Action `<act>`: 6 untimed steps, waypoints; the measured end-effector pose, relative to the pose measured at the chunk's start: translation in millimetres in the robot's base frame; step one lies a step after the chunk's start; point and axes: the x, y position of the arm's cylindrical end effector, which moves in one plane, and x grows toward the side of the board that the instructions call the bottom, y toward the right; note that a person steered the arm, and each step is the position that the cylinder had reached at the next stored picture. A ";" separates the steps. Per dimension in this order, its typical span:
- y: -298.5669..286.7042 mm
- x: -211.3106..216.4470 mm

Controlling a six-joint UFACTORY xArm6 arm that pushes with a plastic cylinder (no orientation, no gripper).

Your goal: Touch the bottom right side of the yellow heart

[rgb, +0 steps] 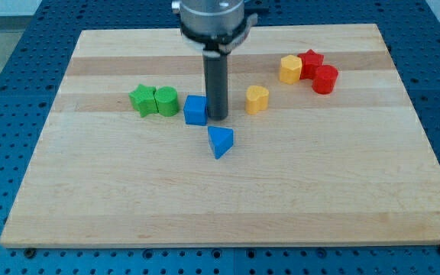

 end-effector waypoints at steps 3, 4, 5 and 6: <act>64.0 -15.2; 69.8 -16.2; 75.9 -23.3; 81.6 -33.7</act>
